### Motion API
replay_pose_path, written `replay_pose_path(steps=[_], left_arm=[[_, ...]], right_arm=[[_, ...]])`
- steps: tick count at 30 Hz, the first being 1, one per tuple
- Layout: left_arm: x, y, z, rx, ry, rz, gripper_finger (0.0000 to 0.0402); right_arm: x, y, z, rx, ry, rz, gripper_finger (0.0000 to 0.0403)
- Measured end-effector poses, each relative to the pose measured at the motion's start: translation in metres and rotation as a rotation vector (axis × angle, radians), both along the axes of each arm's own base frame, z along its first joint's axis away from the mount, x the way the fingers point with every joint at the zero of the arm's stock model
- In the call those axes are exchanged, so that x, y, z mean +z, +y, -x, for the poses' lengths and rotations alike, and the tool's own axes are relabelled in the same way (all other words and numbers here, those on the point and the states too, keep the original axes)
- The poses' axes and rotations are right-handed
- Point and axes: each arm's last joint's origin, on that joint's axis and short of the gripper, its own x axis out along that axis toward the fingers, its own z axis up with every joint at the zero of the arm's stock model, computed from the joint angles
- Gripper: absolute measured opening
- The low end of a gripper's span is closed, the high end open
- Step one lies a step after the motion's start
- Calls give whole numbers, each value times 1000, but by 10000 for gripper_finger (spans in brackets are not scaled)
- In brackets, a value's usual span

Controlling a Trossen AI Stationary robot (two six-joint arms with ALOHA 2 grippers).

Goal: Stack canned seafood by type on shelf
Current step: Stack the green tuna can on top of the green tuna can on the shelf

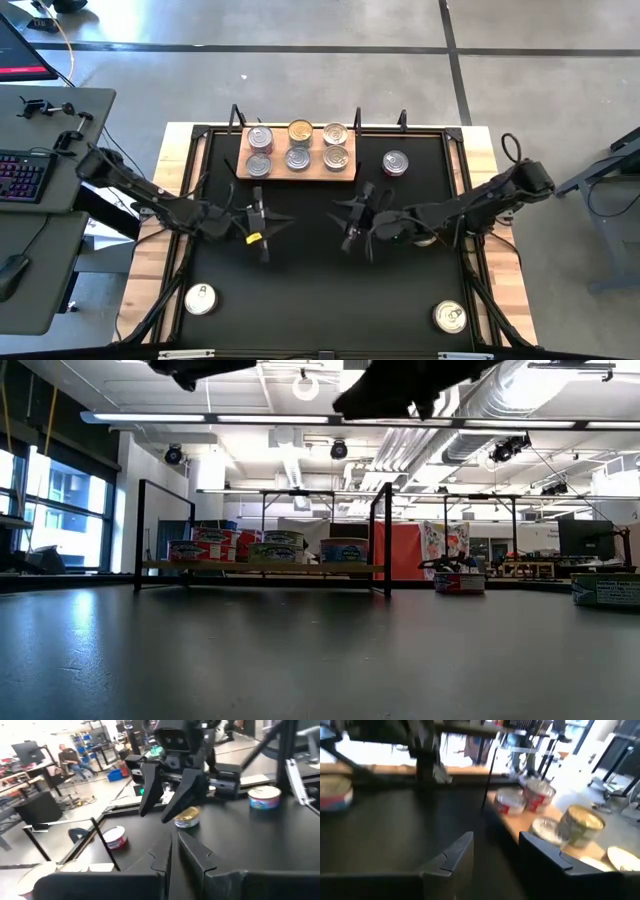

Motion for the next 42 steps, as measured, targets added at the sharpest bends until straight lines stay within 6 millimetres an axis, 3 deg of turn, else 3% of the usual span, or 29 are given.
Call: replay_pose_path(steps=[4,8,12,18,22,29,32,34,37,39,42], left_arm=[[-6,-14,9,-69,74,-35,21],[-17,-32,21,-154,173,-79,21],[-28,-37,29,-118,262,11,21],[-40,-36,30,-35,316,132,21],[-46,-38,28,-27,333,131,21],[-54,-44,18,-18,316,129,21],[-59,-47,14,-20,310,131,21],[-62,-48,10,-21,306,118,21],[-66,-50,4,-27,290,95,21],[-68,-51,0,-29,275,85,21],[-72,-52,-7,-31,250,80,21]], right_arm=[[-10,9,18,40,168,-61,152],[-25,15,46,28,405,-266,151],[-43,15,82,-277,622,-419,141],[-53,8,121,-779,749,-476,125],[-62,6,129,-883,796,-495,113],[-102,-9,150,-963,901,-575,91],[-103,-9,149,-949,873,-572,83],[-98,-5,136,-895,811,-602,78],[-82,11,101,-698,664,-742,73],[-76,14,88,-548,631,-714,71],[-61,25,51,-221,364,-668,71]])
